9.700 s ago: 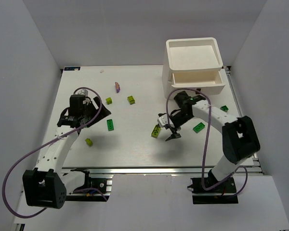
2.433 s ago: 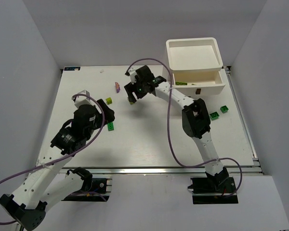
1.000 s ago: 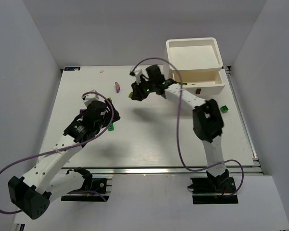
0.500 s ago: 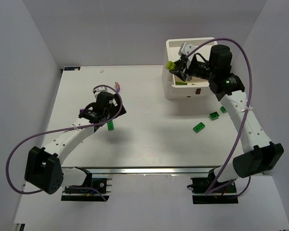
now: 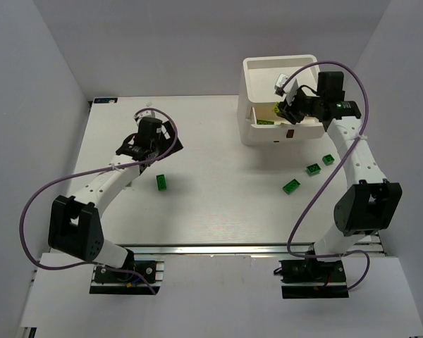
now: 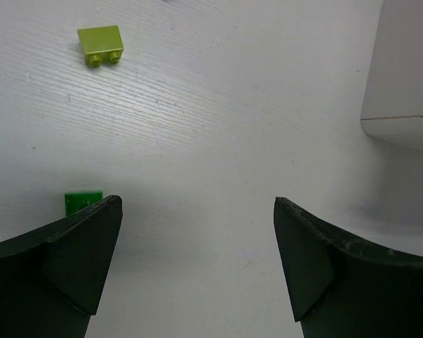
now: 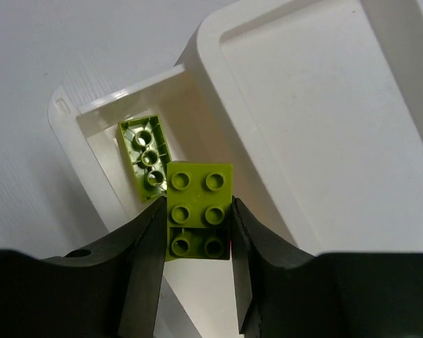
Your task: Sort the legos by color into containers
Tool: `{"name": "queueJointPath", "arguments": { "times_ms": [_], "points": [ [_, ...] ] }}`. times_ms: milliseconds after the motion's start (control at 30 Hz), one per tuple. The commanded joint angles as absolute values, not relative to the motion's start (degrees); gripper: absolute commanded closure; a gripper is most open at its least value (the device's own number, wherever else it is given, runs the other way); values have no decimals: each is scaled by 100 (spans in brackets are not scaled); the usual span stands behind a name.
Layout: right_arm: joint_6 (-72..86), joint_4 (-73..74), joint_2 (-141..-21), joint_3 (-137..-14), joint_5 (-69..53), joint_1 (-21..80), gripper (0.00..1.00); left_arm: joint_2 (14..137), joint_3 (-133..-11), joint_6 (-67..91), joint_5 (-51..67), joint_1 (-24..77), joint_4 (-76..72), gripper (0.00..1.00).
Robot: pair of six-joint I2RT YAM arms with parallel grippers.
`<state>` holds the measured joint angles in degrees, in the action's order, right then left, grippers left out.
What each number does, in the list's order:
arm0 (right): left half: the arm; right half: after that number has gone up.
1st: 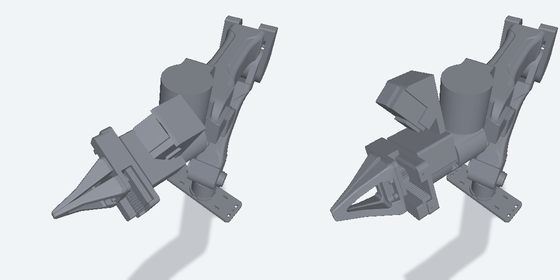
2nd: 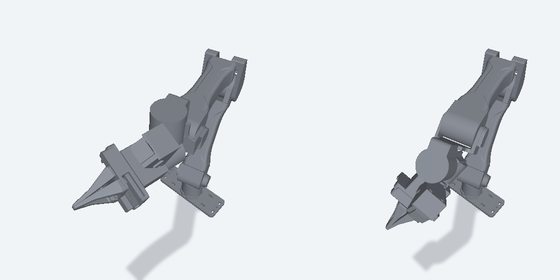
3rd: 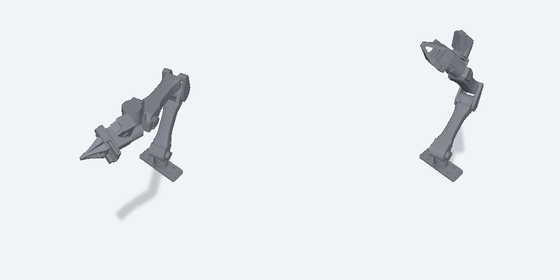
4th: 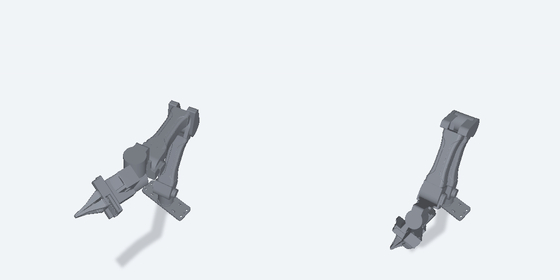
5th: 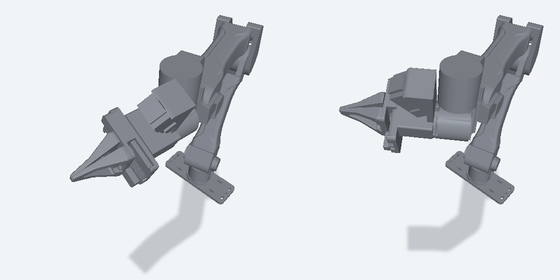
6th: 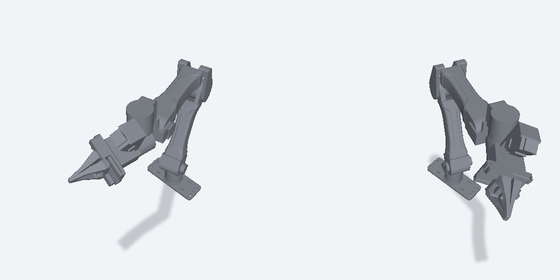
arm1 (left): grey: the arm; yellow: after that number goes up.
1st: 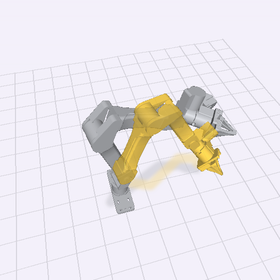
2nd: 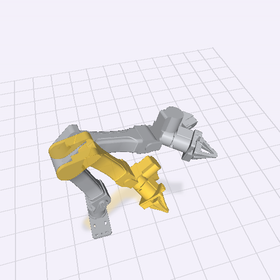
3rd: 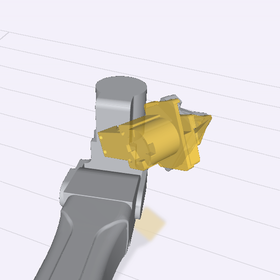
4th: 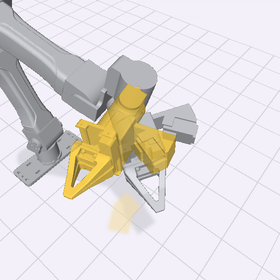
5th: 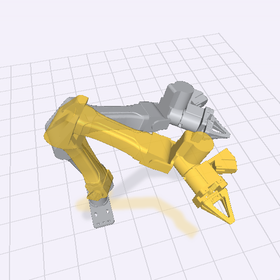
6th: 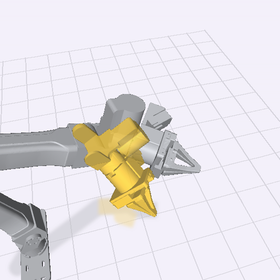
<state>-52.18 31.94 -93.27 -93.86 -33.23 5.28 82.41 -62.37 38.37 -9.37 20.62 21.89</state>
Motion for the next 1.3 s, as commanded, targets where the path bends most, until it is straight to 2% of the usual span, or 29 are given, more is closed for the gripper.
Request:
{"name": "queueJointPath", "arguments": {
  "times_ms": [0, 67, 100, 200, 267, 467, 533, 633, 667, 733, 867, 1067, 1267],
  "points": [
    [-5792, 3630, -9465, -9756, -3410, 536, 83, 8410, -6521, 3788, -852, 1916, 2311, 2],
    [-5827, 3674, -9606, -9843, -3340, 519, 71, 8481, -6609, 3823, -879, 1802, 2338, 2],
    [-5810, 3683, -9641, -9887, -3331, 501, 58, 8516, -6635, 3832, -879, 1802, 2347, 2],
    [-5757, 3849, -9791, -10142, -3357, 501, 46, 8648, -6741, 3946, -914, 1679, 2329, 2],
    [-5626, 3841, -9800, -10265, -3392, 501, 42, 8780, -6855, 4008, -879, 1617, 2312, 2],
    [-5116, 3613, -9703, -10511, -3638, 466, 41, 9280, -7163, 4122, -712, 1397, 2329, 3],
    [-4557, 3377, -9563, -10634, -3805, 475, 44, 9395, -7277, 4122, -686, 1328, 2373, 6],
    [-3547, 2937, -9177, -10355, -4323, 448, 77, 9667, -7444, 4096, -659, 1214, 2470, 12],
    [-3290, 2501, -9028, -10153, -4620, 440, 94, 9746, -7488, 4070, -659, 1213, 2496, 13],
    [-2545, 1945, -8527, -9363, -4877, 466, 98, 10010, -7628, 4034, -642, 1161, 2531, 15],
    [-2138, 1048, -7929, -8264, -5711, 536, 51, 10519, -7962, 3999, -659, 1108, 2549, 15],
    [-2206, 1081, -7761, -7805, -5661, 589, 43, 11442, -8813, 3788, -764, 1107, 2925, 16],
    [-2311, 1107, -7682, -7629, -5414, 589, 42, 11856, -9334, 3551, -1098, 1107, 3331, 17]
  ]
}}
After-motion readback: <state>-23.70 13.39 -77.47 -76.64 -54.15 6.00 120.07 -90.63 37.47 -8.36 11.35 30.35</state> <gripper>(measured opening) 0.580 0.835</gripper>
